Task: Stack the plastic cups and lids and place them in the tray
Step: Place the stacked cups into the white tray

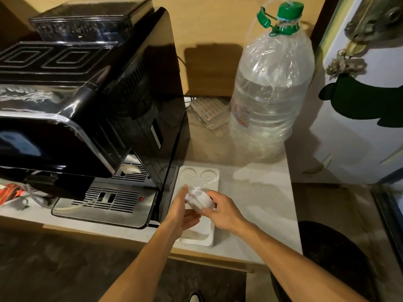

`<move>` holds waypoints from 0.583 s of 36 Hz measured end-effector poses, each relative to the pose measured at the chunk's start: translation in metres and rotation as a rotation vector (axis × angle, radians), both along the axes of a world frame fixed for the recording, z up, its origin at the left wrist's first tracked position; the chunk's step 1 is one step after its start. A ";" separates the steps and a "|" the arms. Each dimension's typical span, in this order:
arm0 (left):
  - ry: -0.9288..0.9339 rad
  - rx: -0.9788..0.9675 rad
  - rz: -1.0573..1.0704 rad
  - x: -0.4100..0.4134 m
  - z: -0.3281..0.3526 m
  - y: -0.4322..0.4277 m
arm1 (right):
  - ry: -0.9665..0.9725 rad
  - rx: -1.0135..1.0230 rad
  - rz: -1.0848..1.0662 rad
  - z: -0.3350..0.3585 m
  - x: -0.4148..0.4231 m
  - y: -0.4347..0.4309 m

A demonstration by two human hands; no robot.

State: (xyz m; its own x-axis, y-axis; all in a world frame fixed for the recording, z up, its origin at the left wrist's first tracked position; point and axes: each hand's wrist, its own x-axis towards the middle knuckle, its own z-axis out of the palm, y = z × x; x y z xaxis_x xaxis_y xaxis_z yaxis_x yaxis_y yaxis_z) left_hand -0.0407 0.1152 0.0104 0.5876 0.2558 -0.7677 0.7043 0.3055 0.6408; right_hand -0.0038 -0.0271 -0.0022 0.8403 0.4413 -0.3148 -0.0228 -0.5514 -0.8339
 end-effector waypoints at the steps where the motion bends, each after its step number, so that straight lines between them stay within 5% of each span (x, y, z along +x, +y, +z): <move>1: 0.010 -0.003 0.005 0.000 -0.002 0.002 | 0.012 -0.005 0.006 -0.001 0.000 0.001; 11: 0.086 -0.016 0.075 -0.007 -0.012 0.006 | 0.084 -0.093 0.064 -0.011 -0.004 0.006; 21: 0.126 -0.022 0.114 -0.008 -0.019 0.005 | -0.127 -0.231 0.095 -0.012 -0.008 0.007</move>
